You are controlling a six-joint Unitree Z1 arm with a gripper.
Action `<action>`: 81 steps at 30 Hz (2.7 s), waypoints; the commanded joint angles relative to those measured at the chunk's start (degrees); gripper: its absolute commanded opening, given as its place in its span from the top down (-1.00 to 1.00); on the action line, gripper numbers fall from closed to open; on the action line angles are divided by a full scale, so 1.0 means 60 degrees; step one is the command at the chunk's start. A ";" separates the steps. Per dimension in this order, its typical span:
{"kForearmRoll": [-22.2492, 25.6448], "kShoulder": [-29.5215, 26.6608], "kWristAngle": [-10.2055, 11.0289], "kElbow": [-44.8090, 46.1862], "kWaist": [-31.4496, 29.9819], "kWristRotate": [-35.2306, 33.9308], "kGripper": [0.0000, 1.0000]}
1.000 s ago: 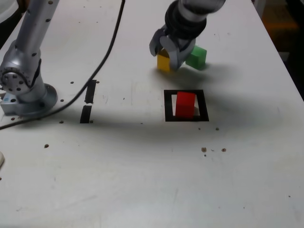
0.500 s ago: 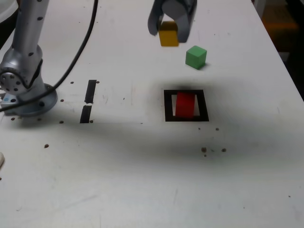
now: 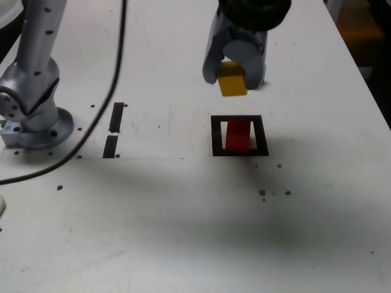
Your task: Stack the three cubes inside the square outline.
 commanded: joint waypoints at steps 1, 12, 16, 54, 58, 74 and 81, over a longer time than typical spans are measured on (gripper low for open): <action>0.0218 0.0104 -0.0131 0.0011 -0.0080 0.0005 0.75; 0.0218 0.0871 -0.0998 -0.0204 -0.0281 0.0026 0.75; 0.0218 0.1027 -0.0972 -0.0255 -0.0366 0.0081 0.75; 0.0204 0.1567 0.0151 -0.0385 -0.0332 0.0164 -0.13; 0.0204 0.1520 0.0076 -0.0259 -0.0332 0.0243 -0.86; 0.0204 0.0089 -0.0079 0.0447 -0.0272 0.0408 -0.99; 0.0204 -0.0400 0.0247 0.0464 0.0304 0.2014 -0.99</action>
